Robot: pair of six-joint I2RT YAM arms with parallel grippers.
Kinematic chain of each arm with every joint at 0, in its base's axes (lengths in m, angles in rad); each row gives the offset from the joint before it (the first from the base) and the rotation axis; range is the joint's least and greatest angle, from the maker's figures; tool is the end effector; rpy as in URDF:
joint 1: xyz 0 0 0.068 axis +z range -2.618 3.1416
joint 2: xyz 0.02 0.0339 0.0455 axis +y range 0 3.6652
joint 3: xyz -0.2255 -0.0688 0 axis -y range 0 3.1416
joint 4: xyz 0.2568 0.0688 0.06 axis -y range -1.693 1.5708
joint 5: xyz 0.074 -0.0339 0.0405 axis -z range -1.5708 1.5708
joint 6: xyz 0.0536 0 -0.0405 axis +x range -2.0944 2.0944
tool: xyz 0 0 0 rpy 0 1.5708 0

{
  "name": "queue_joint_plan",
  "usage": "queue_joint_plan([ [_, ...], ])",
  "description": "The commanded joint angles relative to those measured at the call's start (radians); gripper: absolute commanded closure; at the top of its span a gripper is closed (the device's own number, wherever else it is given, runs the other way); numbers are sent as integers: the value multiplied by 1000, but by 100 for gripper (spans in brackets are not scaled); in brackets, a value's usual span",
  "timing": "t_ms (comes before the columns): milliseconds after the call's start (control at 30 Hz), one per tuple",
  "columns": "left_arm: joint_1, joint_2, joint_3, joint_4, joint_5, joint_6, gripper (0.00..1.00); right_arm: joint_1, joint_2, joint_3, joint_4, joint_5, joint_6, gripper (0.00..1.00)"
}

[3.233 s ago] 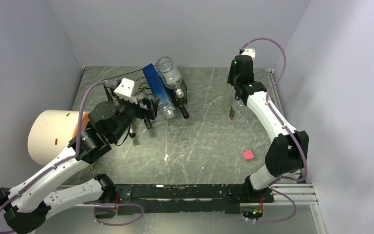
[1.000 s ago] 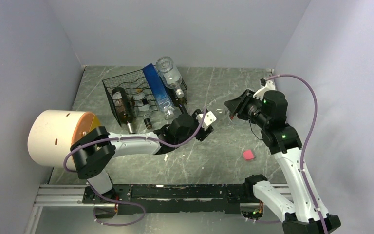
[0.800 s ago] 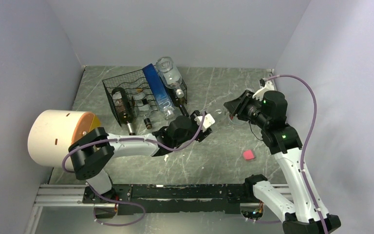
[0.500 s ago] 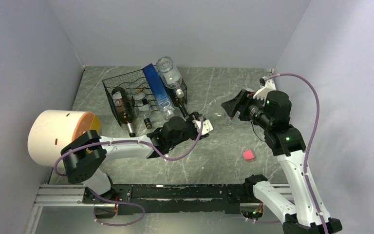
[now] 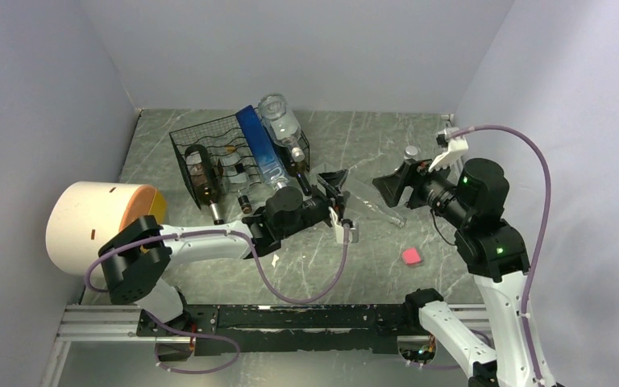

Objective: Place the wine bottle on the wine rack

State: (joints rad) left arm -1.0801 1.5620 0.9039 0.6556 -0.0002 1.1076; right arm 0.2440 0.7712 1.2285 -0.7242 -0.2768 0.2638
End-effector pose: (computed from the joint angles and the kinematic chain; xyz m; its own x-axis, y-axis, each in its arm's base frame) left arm 0.1817 -0.3400 0.2291 0.7885 0.4227 -0.4468 0.3951 0.2087 0.8946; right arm 0.1744 0.0585 0.4048 -0.3744 0.1653 -0.9124 -0.4046 0.8563 0.3211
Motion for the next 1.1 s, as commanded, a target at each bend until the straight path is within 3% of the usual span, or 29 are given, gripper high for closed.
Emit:
queue_joint_plan([
  [0, 11, 3, 68, 96, 70, 175, 93, 0, 9, -9, -67, -86, -91, 20],
  [167, 12, -6, 63, 77, 130, 204, 93, 10, 41, -50, -103, -208, -111, 24],
  [367, 19, -18, 80, 2, 145, 211, 93, 20, 56, -97, -108, -161, -118, 24],
  [600, 40, -15, 165, -199, 180, 166, 93, 60, 80, -123, -122, -154, -130, 24],
  [833, 58, -19, 188, -249, 214, 155, 93, 86, 84, -157, -122, -120, -126, 25],
  [933, 59, -20, 197, -270, 223, 156, 93, 87, 92, -154, -118, -113, -124, 34],
  [1067, 59, -16, 222, -324, 216, 151, 93, 87, 103, -151, -115, -95, -122, 62],
])
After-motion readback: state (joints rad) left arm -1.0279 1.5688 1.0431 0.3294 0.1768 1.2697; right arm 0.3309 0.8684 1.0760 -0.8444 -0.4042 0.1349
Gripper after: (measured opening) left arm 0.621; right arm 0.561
